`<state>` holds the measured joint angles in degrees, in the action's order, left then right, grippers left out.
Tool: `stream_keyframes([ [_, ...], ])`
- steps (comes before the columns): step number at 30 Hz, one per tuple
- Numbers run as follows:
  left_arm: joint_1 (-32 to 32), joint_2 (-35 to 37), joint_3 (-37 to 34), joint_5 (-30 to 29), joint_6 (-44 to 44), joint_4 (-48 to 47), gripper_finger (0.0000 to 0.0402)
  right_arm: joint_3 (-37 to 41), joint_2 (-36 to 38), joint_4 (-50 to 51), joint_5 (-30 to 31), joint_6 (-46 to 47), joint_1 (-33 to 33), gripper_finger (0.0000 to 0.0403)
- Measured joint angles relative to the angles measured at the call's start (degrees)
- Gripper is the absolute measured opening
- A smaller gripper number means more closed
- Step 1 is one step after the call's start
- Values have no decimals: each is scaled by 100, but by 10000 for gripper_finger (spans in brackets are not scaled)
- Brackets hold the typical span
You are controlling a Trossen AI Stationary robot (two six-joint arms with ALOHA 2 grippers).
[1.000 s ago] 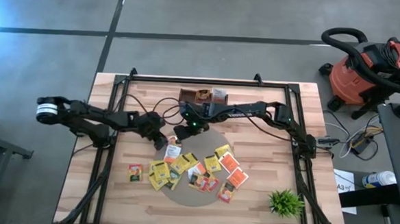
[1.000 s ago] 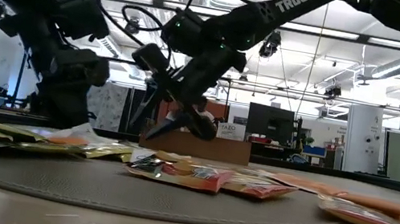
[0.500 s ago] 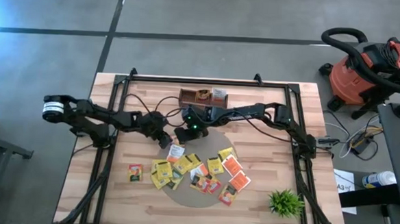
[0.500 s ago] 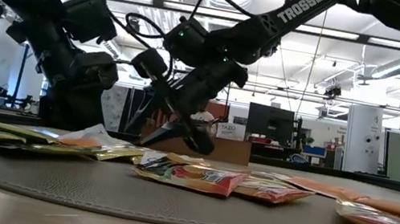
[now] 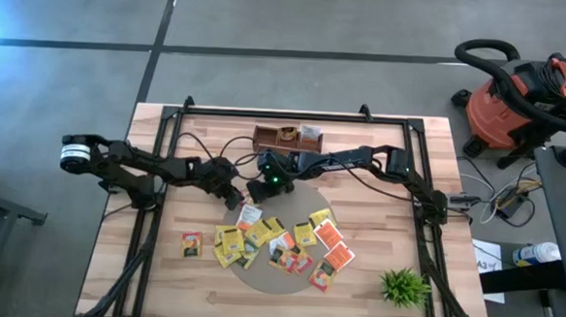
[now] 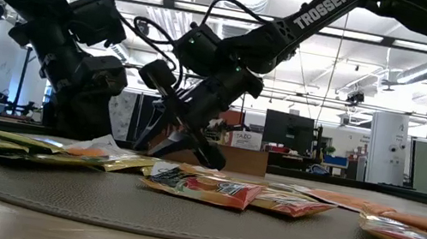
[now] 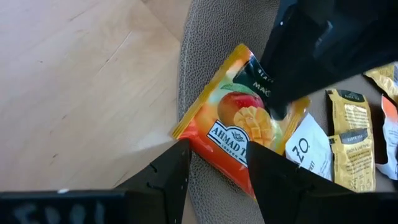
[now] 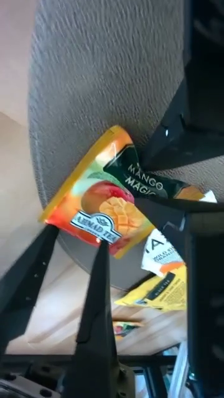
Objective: Pick & Place Tea
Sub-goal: Put the orange tea bag into the middle compartment of the wooden organizer
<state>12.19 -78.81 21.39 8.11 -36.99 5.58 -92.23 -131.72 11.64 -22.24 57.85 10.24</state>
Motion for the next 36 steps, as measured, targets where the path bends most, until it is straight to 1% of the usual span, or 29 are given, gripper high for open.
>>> stream_keyframes([
  [5, -2, 74, -2, 167, 4, -108, 162, 0, 9, 0, 172, -214, 35, 18],
  [9, -3, 232, -2, 211, 7, -250, 162, -2, 170, 10, 455, -722, 84, 10],
  [12, -2, 407, -2, 209, 7, -273, 162, -245, 372, 405, 548, -1530, 225, 9],
  [14, -7, 534, -14, 187, 4, -352, 162, -540, 486, 939, 690, -2252, 354, 9],
  [16, -9, 640, -26, 119, 4, -410, 162, -938, 564, 1697, 890, -3173, 498, 8],
  [18, -9, 743, -30, -11, 4, -425, 162, -1464, 599, 2577, 1304, -4171, 651, 8],
  [20, -7, 824, -29, -134, 6, -399, 162, -2059, 599, 3531, 1942, -5196, 820, 8],
  [21, -6, 841, -28, -181, 5, -403, 162, -2306, 601, 3854, 2285, -5672, 906, 8],
  [23, -4, 851, -28, -270, 5, -401, 162, -2701, 564, 4184, 2804, -6537, 1081, 8],
  [25, -1, 851, -28, -337, 11, -375, 162, -3019, 484, 4446, 2911, -7196, 1265, 8],
  [29, 11, 849, -27, -446, 78, -365, 162, -3335, 273, 4745, 2948, -7901, 1532, 8],
  [33, 11, 849, -20, -503, 83, -365, 162, -3319, 199, 4988, 2998, -8421, 1607, 8],
  [36, 11, 849, -20, -569, 82, -365, 162, -3234, 199, 4983, 3266, -8794, 1562, 8],
])
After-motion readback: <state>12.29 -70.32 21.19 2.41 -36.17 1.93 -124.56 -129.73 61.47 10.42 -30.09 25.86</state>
